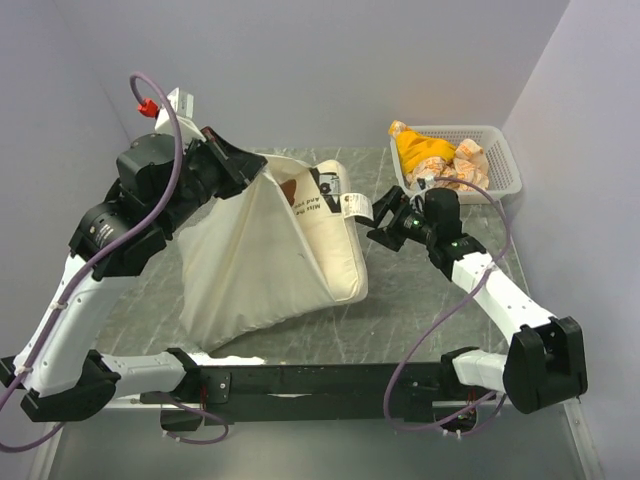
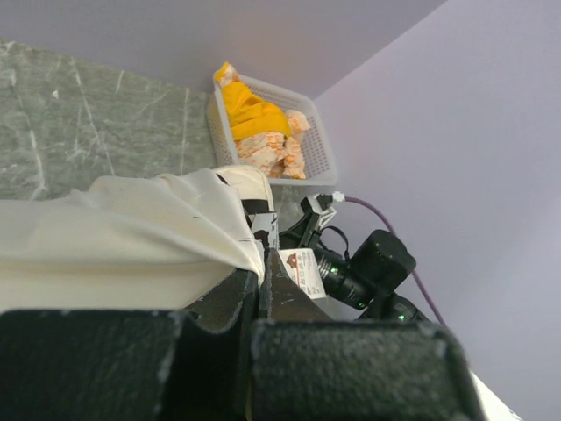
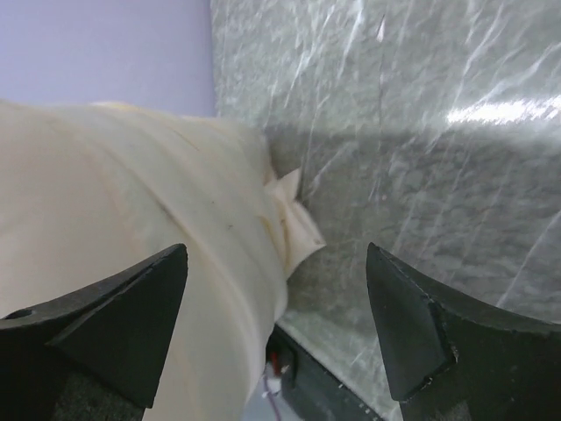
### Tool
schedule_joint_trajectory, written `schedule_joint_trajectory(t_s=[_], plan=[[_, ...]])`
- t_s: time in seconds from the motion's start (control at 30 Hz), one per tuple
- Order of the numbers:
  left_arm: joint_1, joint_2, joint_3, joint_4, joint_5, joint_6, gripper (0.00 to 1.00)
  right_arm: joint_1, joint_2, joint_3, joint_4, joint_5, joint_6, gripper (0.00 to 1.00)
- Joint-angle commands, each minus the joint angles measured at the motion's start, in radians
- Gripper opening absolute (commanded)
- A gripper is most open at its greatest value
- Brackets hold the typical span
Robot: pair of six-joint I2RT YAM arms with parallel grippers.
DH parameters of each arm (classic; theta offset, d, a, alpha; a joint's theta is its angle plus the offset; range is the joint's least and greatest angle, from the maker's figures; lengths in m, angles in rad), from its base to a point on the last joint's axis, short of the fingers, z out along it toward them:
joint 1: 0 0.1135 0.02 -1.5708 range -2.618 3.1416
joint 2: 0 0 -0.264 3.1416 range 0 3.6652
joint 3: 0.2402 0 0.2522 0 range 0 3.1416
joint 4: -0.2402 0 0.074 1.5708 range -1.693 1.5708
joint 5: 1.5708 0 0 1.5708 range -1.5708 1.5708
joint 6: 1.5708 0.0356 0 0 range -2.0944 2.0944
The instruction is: Put the pillow into the pillowcase
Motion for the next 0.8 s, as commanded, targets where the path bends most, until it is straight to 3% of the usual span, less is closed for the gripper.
schedule_joint_trajectory(t_s=[0.0, 0.23, 0.4, 0.53, 0.77], plan=[[-0.001, 0.006, 0.098, 0.183, 0.059, -0.008, 0.01, 0.013, -0.136, -0.004, 0.09, -0.097, 0.043, 0.89], [-0.001, 0.1, 0.156, 0.249, 0.142, -0.034, 0.01, 0.096, -0.329, 0.013, -0.018, -0.076, 0.028, 0.91], [-0.001, 0.137, 0.162, 0.302, 0.193, -0.057, 0.01, 0.249, -0.283, 0.033, -0.05, 0.018, 0.006, 0.91], [-0.001, 0.138, 0.141, 0.327, 0.205, -0.082, 0.01, 0.285, -0.216, 0.034, -0.026, 0.058, 0.022, 0.89], [-0.001, 0.12, 0.124, 0.332, 0.174, -0.083, 0.01, 0.315, -0.208, 0.044, -0.079, 0.181, 0.008, 0.77]])
